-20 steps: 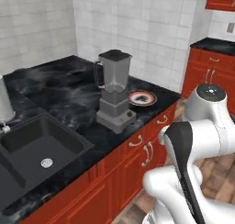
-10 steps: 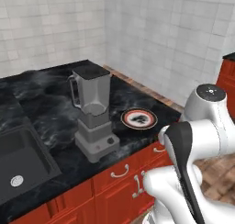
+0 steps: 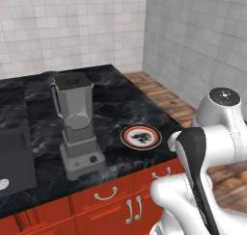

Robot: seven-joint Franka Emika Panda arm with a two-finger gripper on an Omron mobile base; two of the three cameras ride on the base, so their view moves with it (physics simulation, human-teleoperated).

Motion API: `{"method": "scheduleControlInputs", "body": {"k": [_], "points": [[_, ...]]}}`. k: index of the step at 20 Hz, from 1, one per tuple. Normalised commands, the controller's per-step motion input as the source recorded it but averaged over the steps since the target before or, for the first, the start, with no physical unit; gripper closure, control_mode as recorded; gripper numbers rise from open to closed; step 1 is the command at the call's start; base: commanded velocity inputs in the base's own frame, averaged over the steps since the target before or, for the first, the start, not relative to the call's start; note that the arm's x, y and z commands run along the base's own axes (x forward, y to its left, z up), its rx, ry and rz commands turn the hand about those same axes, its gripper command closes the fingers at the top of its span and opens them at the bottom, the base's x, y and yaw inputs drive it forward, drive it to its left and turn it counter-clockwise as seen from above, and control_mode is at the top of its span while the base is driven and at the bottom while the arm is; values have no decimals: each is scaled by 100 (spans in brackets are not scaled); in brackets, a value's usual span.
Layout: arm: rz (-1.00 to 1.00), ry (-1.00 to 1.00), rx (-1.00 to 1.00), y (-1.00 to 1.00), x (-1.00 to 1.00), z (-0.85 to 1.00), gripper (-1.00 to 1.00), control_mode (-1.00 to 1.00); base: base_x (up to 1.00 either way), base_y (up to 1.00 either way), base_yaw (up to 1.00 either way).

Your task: Pick the pear and mango from the fridge and place them on the plate next to the blender to make a fruit smoothie.

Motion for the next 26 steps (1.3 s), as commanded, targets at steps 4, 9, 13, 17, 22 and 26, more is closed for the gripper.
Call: {"method": "scheduleControlInputs", "body": {"k": [4, 9, 13, 17, 22, 26], "points": [[20, 20, 0, 0, 75, -17, 100, -100, 19, 0, 7], [22, 33, 0, 4, 100, -40, 100, -100, 0, 0, 0], [18, 27, 0, 4, 100, -63, 100, -100, 0, 0, 0], [18, 32, 0, 13, 100, -64, 100, -100, 0, 0, 0], [18, 16, 0, 0, 91, -65, 100, -100, 0, 0, 0], [9, 1, 1, 0, 87, -27, 100, -100, 0, 0, 0]]}}
